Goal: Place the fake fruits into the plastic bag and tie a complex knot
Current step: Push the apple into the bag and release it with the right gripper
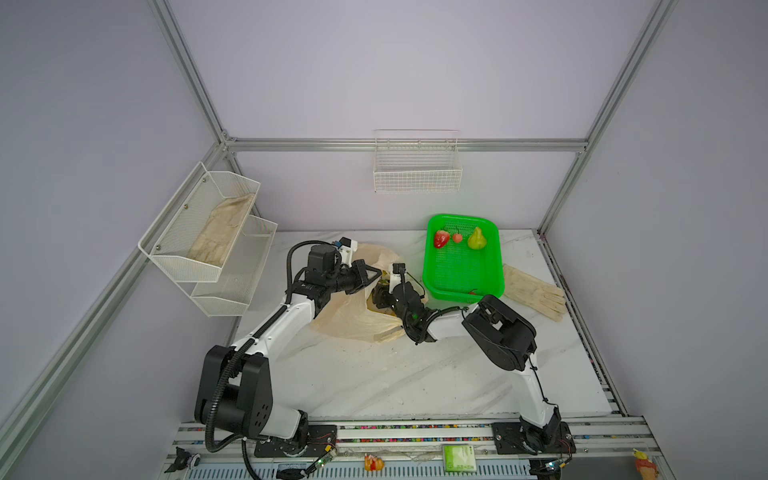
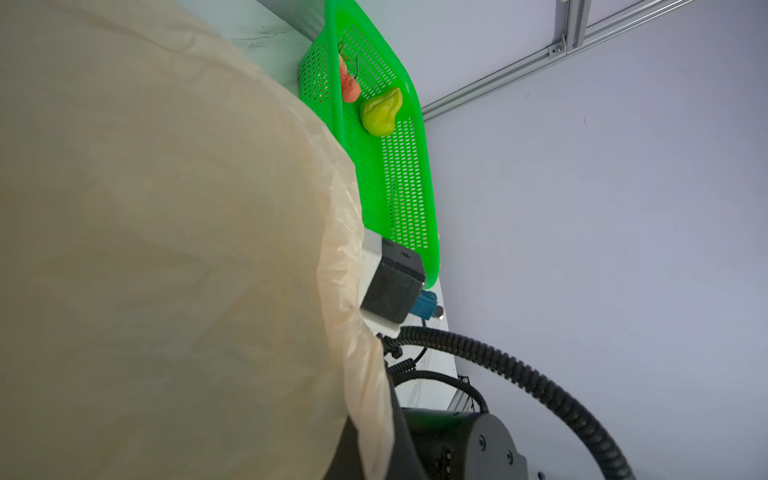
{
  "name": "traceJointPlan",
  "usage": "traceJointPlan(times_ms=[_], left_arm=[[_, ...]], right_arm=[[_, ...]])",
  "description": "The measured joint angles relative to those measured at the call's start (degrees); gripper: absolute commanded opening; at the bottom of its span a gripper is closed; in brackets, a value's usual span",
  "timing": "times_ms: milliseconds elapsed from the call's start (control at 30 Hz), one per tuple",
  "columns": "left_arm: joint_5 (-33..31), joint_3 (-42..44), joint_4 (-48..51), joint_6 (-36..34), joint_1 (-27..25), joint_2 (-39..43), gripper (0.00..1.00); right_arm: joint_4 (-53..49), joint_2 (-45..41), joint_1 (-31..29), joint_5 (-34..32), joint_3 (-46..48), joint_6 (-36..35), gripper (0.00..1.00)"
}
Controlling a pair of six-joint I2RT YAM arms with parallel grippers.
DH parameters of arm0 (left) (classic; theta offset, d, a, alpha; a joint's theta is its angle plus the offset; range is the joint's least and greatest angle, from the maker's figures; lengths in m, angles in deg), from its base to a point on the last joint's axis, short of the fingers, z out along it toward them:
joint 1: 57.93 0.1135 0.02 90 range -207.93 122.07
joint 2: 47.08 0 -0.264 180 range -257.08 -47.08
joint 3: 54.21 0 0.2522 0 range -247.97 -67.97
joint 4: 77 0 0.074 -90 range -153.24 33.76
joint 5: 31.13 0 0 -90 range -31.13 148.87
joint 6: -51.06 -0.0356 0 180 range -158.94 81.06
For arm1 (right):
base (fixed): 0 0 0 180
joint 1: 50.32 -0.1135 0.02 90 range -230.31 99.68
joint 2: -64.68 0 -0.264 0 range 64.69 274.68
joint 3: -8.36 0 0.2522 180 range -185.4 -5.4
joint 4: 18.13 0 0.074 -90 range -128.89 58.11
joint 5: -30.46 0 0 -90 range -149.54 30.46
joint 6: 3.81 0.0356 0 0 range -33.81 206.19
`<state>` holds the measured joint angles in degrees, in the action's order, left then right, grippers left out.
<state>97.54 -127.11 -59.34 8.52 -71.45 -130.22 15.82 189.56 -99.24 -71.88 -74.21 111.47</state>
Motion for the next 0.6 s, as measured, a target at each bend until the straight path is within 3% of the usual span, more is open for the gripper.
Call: traceJointPlan(times_ms=[400,600], left_arm=[[0.7,0.0,-0.6,1.2,0.0,0.0,0.0],[0.9,0.0,-1.2,1.5,0.0,0.0,0.0]], right_arm=[[-2.9,5.2,-1.7,-3.8,-7.3,7.7,0.71],[-4.4,5.4,-1.6,-4.6,-7.6,7.1,0.87]])
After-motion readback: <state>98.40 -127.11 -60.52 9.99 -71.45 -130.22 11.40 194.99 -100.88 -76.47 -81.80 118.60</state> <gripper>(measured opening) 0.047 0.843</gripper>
